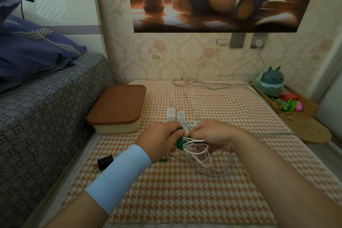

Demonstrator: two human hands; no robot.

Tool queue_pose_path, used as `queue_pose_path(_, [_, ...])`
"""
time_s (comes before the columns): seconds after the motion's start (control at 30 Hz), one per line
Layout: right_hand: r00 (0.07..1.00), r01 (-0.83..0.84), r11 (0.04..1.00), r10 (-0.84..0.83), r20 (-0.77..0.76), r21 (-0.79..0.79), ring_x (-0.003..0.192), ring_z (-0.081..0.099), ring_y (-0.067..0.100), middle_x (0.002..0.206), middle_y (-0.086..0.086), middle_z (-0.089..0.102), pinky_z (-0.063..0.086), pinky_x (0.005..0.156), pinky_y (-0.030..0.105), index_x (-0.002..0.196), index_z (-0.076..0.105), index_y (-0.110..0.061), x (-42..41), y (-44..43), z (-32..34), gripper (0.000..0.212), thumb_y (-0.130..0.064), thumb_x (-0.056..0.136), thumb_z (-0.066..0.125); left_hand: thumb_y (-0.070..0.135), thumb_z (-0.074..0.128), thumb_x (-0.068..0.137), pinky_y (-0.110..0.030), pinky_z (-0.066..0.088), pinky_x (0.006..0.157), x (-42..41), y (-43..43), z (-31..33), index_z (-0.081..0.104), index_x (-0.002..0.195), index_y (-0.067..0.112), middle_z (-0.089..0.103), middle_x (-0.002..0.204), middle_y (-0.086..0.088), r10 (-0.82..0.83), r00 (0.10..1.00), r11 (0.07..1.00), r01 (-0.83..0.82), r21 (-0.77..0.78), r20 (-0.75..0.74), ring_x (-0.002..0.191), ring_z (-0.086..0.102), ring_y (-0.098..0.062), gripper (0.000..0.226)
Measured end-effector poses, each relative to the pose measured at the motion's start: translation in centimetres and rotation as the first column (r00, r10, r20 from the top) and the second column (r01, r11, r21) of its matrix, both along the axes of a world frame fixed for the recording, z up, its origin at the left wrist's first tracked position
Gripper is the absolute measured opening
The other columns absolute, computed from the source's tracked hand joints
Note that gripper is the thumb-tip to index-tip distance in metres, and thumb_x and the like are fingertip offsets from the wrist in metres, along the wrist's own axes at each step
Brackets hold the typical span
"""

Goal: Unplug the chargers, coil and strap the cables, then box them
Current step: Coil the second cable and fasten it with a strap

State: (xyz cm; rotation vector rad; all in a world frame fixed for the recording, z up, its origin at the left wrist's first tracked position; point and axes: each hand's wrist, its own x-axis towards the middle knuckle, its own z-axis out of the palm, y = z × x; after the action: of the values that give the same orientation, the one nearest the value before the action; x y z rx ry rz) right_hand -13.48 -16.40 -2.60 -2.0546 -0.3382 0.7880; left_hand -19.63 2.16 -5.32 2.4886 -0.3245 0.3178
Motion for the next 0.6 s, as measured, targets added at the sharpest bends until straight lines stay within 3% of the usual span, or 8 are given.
queue_pose_path(0.07, [1.0,-0.012,1.0,0.012,0.012,-0.019,0.064,0.069,0.019,0.08,0.009,0.076,0.061,0.065,0.035,0.099,0.079,-0.008,0.0,-0.3,0.3,0.017,-0.011,0.097,0.062,0.033,0.051,0.101,-0.012,0.037,0.047,0.0,-0.3,0.2,0.045,0.074,0.032,0.059,0.057,0.01,0.015,0.998,0.998,-0.012,0.065,-0.054,0.052,0.057,0.002,0.027])
queue_pose_path(0.13, [0.997,0.024,0.999,-0.022,0.07,-0.034,0.074,0.074,0.023,0.088,0.011,0.078,0.064,0.075,0.043,0.099,0.079,-0.012,0.0,-0.6,0.6,0.012,-0.015,0.095,0.068,0.035,0.049,0.101,-0.017,0.044,0.05,0.1,-0.5,0.1,0.045,0.075,0.029,0.065,0.06,0.007,0.015,0.989,0.995,0.0,0.102,-0.148,0.051,0.058,0.0,0.027])
queue_pose_path(0.23, [0.934,0.156,0.981,-0.106,0.341,-0.12,0.07,0.072,0.021,0.073,0.005,0.076,0.063,0.07,0.042,0.081,0.08,-0.019,-0.3,0.0,1.1,0.007,-0.025,0.084,0.081,0.031,0.049,0.102,-0.026,0.05,0.054,0.4,-1.0,-0.2,0.053,0.078,0.022,0.071,0.067,0.0,0.046,0.961,0.999,-0.038,0.034,-0.272,0.052,0.062,-0.006,0.025])
queue_pose_path(0.33, [0.748,0.23,0.952,-0.038,0.663,-0.204,0.06,0.062,0.012,0.064,-0.006,0.068,0.045,0.053,0.028,0.073,0.078,-0.026,-1.5,1.4,1.0,0.016,-0.039,0.082,0.079,0.026,0.046,0.102,-0.021,0.04,0.043,1.0,-1.6,-0.7,0.057,0.079,0.018,0.072,0.065,-0.004,0.143,0.927,0.97,-0.201,-0.138,-0.347,0.039,0.052,-0.007,0.026])
queue_pose_path(0.4, [0.586,0.182,0.969,0.028,0.809,-0.165,0.075,0.061,0.007,0.082,-0.012,0.069,0.048,0.067,0.028,0.079,0.078,-0.03,-2.0,1.9,0.1,0.014,-0.041,0.086,0.075,0.023,0.045,0.102,-0.022,0.036,0.039,1.4,-1.6,-0.9,0.056,0.082,0.012,0.071,0.063,-0.009,0.156,0.875,0.865,-0.345,-0.364,-0.457,0.035,0.046,-0.017,0.026])
queue_pose_path(0.47, [0.438,0.054,0.99,0.097,0.894,-0.133,0.094,0.059,0.007,0.099,-0.016,0.066,0.044,0.1,0.042,0.083,0.079,-0.032,-2.1,2.1,-0.9,0.007,-0.037,0.087,0.074,0.021,0.045,0.102,-0.023,0.035,0.038,1.6,-1.2,-0.9,0.056,0.085,0.007,0.069,0.062,-0.012,0.14,0.837,0.723,-0.451,-0.523,-0.53,0.036,0.042,-0.021,0.025])
queue_pose_path(0.5, [0.358,0.008,0.988,0.141,0.923,-0.154,0.099,0.058,0.009,0.101,-0.016,0.064,0.038,0.108,0.051,0.082,0.079,-0.033,-2.0,2.2,-1.4,0.007,-0.033,0.087,0.073,0.021,0.046,0.101,-0.024,0.037,0.039,1.7,-1.0,-1.1,0.056,0.086,0.005,0.067,0.064,-0.013,0.147,0.829,0.674,-0.483,-0.559,-0.539,0.037,0.043,-0.022,0.024])
queue_pose_path(0.6, [0.165,-0.118,0.978,0.191,0.968,-0.173,0.101,0.058,0.017,0.099,-0.008,0.065,0.033,0.113,0.054,0.081,0.08,-0.026,-1.7,2.7,-2.9,0.01,-0.022,0.082,0.07,0.023,0.047,0.102,-0.026,0.039,0.041,1.8,-0.3,-1.5,0.053,0.082,0.008,0.055,0.074,-0.015,0.203,0.825,0.598,-0.531,-0.6,-0.528,0.037,0.045,-0.022,0.026])
